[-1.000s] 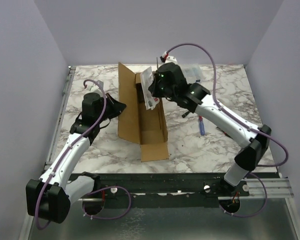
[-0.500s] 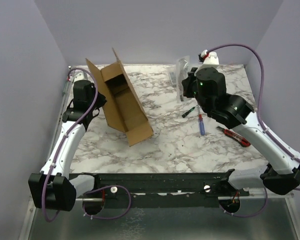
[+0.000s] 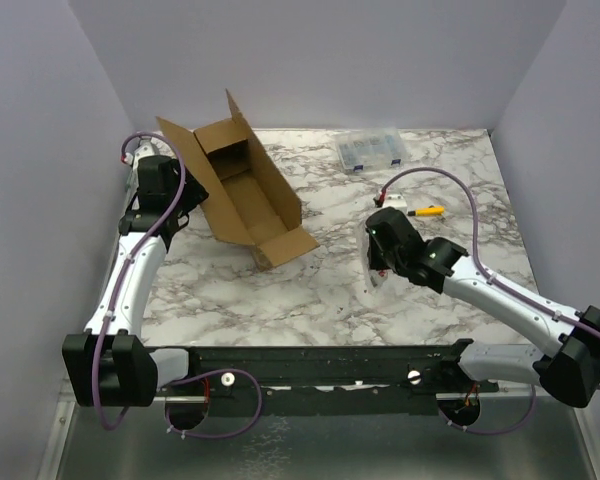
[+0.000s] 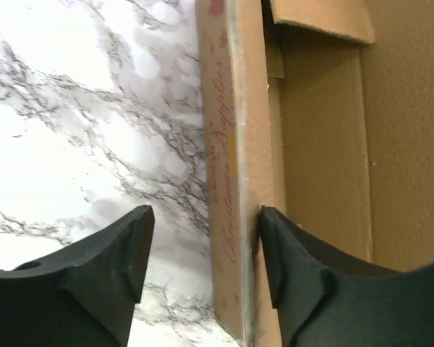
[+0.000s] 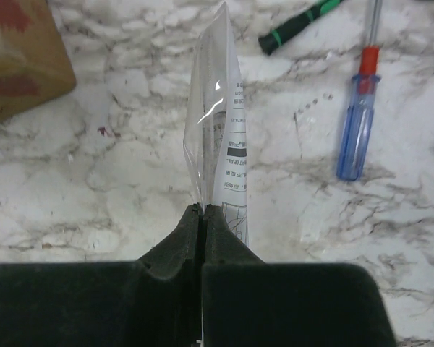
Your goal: Unpack the express box
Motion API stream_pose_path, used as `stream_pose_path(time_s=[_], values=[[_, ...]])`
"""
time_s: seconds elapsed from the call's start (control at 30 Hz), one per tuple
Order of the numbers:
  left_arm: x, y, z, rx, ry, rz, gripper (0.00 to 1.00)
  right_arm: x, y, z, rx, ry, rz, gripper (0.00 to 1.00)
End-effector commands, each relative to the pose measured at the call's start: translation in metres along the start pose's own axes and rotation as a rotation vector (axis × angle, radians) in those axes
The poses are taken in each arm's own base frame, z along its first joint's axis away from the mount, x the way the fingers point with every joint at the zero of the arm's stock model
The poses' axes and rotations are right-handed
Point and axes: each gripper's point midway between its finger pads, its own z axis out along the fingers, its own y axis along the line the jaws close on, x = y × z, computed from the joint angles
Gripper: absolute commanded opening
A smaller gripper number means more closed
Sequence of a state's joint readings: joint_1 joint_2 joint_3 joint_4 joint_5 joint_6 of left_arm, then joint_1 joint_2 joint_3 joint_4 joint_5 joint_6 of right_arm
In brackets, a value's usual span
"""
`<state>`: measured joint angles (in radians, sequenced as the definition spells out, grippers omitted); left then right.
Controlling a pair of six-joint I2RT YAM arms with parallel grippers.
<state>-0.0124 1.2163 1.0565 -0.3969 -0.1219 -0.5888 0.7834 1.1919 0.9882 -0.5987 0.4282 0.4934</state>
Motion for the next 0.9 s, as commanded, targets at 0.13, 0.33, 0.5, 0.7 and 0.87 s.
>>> stream_pose_path(time_s=[0.13,0.33,0.5,0.7,0.87], values=[[-0.057,-0.056,-0.074,0.245,-0.114,0.031,0.84,0.058,0.021,-0.003,-0.180,0.144,0.101,0.02],[-0.068,-0.119,-0.149,0.633,-0.123,0.107,0.89,0.104,0.023,0.006,-0.235,0.208,0.194,0.21],[-0.062,-0.169,-0.223,1.013,-0.121,0.204,0.89,0.086,-0.002,-0.005,-0.103,0.177,0.156,0.65],[-0.051,-0.195,-0.294,1.235,-0.192,0.377,0.89,-0.012,-0.020,-0.076,-0.105,-0.081,0.085,0.88],[-0.071,-0.198,-0.331,1.267,-0.334,0.433,0.89,-0.114,-0.035,-0.171,-0.169,-0.387,0.068,0.98]])
